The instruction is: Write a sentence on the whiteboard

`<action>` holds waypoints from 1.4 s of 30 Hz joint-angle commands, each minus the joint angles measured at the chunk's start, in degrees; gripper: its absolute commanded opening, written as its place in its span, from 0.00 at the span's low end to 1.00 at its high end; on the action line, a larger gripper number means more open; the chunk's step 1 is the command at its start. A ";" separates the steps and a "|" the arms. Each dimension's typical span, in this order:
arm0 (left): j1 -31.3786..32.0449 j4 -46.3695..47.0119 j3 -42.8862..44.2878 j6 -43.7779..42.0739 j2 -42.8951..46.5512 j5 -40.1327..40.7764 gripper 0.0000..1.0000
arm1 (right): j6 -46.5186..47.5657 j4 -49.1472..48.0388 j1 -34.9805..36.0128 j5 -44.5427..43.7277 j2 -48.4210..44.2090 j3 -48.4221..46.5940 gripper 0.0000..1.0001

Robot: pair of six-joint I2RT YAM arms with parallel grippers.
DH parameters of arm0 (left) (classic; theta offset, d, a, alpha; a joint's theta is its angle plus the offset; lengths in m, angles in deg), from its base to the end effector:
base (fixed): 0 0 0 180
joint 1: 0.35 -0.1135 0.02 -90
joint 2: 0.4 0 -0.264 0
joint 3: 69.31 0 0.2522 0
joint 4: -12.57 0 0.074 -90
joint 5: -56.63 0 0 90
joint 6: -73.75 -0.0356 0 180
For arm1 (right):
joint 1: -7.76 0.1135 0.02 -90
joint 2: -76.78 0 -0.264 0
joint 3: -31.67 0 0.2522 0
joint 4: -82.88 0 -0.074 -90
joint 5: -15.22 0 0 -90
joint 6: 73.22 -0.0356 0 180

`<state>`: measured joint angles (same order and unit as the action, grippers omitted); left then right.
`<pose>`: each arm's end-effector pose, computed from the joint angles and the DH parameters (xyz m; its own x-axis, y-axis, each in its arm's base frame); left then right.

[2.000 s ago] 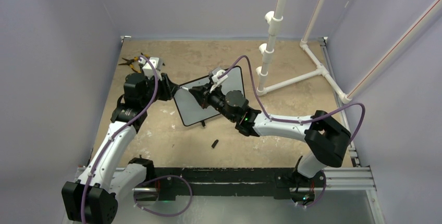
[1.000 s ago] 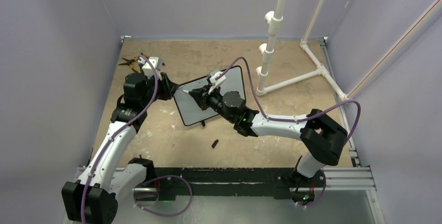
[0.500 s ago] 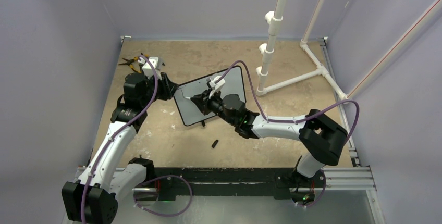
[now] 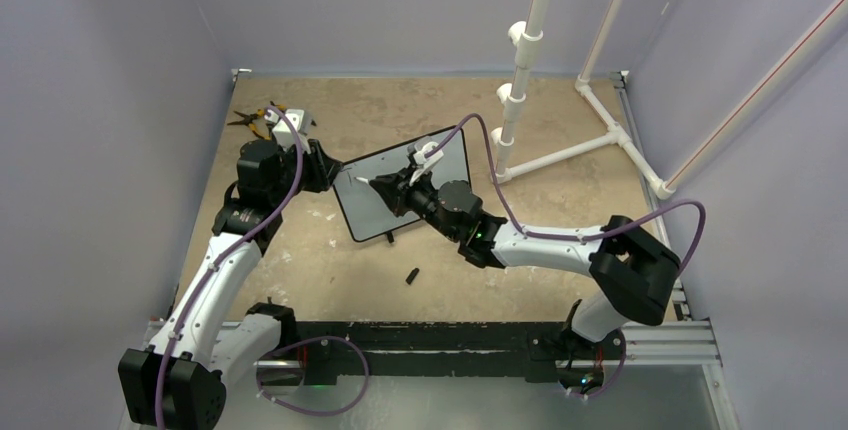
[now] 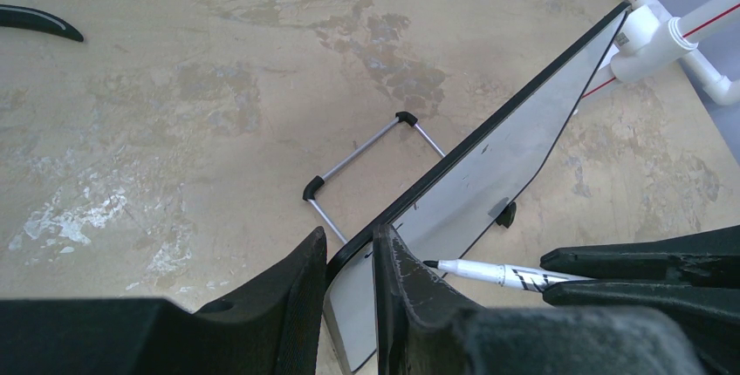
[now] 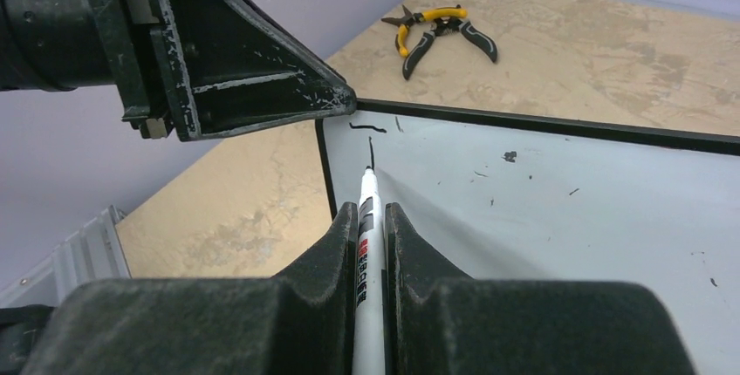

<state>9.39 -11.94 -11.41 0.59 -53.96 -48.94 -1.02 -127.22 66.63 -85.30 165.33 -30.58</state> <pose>0.2116 -0.0460 0.3076 -0.4444 -0.2069 -0.8716 0.2952 0.8848 -0.3605 0.1856 0.2947 0.2729 -0.1959 0.2571 -0.9463 -0.7221 0.6151 0.3165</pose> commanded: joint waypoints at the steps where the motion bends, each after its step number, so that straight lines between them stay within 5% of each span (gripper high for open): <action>1: -0.25 0.46 0.16 -0.13 0.21 -0.12 0.23 | 0.03 -1.59 0.28 -1.90 0.23 -2.07 0.00; 42: -0.25 0.46 0.19 -0.31 0.12 -0.08 0.22 | 1.54 -1.43 -1.13 -0.98 3.75 -1.54 0.00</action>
<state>9.36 -11.94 -11.41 0.57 -53.96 -48.09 -0.13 -128.05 65.82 -85.26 169.88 -33.13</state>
